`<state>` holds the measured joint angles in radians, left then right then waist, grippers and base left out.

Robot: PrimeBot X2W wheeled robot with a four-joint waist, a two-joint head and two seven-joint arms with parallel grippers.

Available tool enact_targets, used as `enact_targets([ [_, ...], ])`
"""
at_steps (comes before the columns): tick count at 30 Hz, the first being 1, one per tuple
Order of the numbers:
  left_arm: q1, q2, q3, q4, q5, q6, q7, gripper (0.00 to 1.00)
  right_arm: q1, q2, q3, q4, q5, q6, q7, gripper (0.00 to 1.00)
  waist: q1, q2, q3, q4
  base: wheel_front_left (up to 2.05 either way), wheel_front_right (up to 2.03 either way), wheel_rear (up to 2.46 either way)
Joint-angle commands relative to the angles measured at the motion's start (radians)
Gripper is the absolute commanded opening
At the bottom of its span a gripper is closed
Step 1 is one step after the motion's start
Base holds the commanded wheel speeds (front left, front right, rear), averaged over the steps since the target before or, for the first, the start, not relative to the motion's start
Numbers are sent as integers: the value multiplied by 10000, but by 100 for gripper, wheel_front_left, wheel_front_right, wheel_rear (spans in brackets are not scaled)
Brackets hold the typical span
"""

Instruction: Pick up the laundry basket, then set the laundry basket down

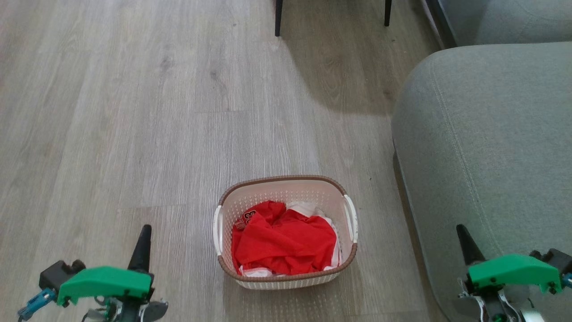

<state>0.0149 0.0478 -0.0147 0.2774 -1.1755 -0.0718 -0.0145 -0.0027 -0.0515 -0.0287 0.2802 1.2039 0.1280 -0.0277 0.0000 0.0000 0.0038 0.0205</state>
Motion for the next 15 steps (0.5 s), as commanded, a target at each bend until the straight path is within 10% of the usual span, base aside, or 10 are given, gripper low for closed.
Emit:
enact_targets([
  [1,-580,106,394,-308,-311,-113,102,0,-602,-199,76,-349,318,20,81,0,0,0,0,-8,0,0,0],
  [15,-829,107,697,-314,-1908,-298,524,0,-766,-203,-164,-358,1867,23,501,0,0,0,-3,-85,0,0,0],
])
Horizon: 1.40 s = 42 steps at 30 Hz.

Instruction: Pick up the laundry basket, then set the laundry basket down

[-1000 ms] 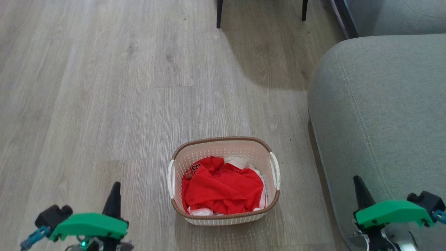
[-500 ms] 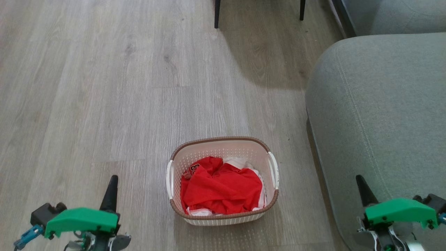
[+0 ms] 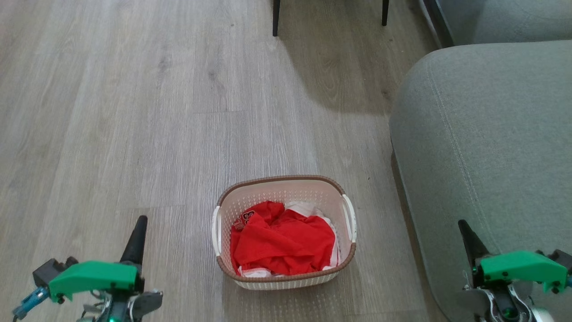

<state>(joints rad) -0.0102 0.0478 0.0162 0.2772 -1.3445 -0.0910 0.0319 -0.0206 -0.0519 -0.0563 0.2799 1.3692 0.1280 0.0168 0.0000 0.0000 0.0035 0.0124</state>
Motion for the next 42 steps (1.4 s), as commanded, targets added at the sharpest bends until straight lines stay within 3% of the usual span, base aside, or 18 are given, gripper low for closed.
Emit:
enact_targets([
  [1,-595,107,411,-313,-333,-119,91,0,-600,-200,94,-355,324,23,86,0,0,0,-1,-8,0,0,0],
  [22,-968,103,870,-321,-2720,-396,727,0,-846,-197,-279,-368,2633,27,726,0,0,0,-4,-123,0,0,0],
  [42,-972,84,899,-321,-2705,-397,751,0,-852,-152,-344,-364,2586,27,779,0,0,0,-4,-124,0,0,0],
])
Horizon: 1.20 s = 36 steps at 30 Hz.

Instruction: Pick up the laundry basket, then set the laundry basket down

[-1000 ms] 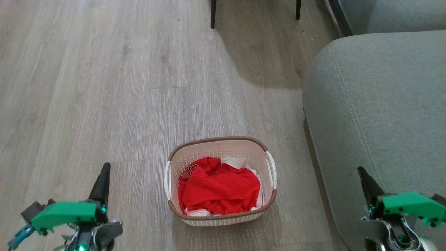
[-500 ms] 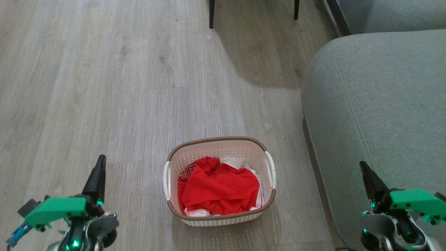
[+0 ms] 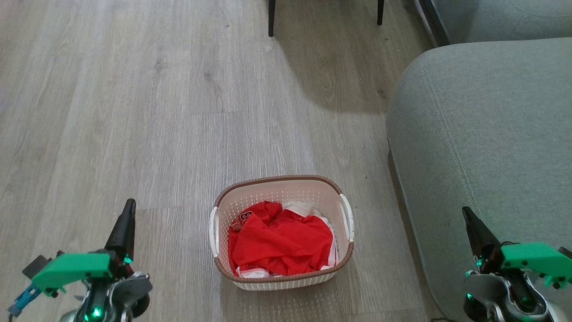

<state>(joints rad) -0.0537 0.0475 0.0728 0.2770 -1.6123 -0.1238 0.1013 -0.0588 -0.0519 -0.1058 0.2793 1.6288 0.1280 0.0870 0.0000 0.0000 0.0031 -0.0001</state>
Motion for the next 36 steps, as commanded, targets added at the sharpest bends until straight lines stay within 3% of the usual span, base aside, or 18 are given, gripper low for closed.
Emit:
enact_targets([
  [1,-536,87,335,-319,-25,-69,58,0,-470,-150,147,-358,-13,27,80,0,0,0,0,1,0,0,0],
  [36,-539,63,370,-319,5,-69,87,0,-478,-88,59,-352,-87,27,150,0,0,0,0,1,0,0,0],
])
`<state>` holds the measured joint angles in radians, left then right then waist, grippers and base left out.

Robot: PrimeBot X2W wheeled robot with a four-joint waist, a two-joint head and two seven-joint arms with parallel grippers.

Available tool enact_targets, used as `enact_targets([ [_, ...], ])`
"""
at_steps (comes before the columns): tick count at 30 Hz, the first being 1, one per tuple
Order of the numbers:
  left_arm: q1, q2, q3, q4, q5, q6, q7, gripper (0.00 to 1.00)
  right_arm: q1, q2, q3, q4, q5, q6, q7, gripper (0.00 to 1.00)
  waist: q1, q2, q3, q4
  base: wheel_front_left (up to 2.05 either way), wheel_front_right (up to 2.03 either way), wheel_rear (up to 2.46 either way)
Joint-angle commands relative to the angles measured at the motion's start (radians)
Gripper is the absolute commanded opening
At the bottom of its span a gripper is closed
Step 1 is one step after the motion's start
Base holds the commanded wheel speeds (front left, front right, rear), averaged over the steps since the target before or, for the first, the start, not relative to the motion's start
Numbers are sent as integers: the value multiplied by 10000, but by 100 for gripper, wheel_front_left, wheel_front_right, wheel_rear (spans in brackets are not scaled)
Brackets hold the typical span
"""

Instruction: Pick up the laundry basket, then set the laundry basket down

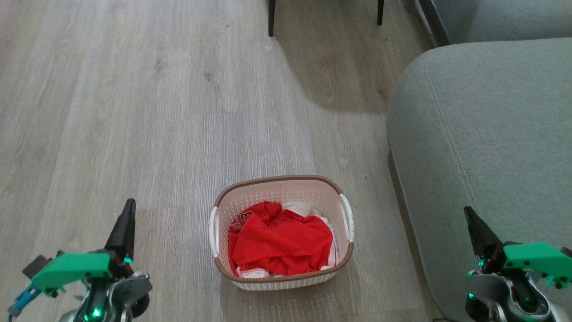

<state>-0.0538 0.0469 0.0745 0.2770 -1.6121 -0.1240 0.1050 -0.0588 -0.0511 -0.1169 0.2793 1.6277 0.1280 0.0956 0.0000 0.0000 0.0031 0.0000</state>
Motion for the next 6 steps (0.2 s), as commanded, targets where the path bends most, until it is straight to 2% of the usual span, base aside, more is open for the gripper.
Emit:
enact_targets([
  [1,-539,69,353,-319,3,-67,50,0,-478,-95,170,-352,-75,27,64,0,0,0,0,0,0,0,0],
  [6,-539,66,357,-319,6,-67,53,0,-479,-88,160,-352,-84,27,72,0,0,0,0,0,0,0,0],
])
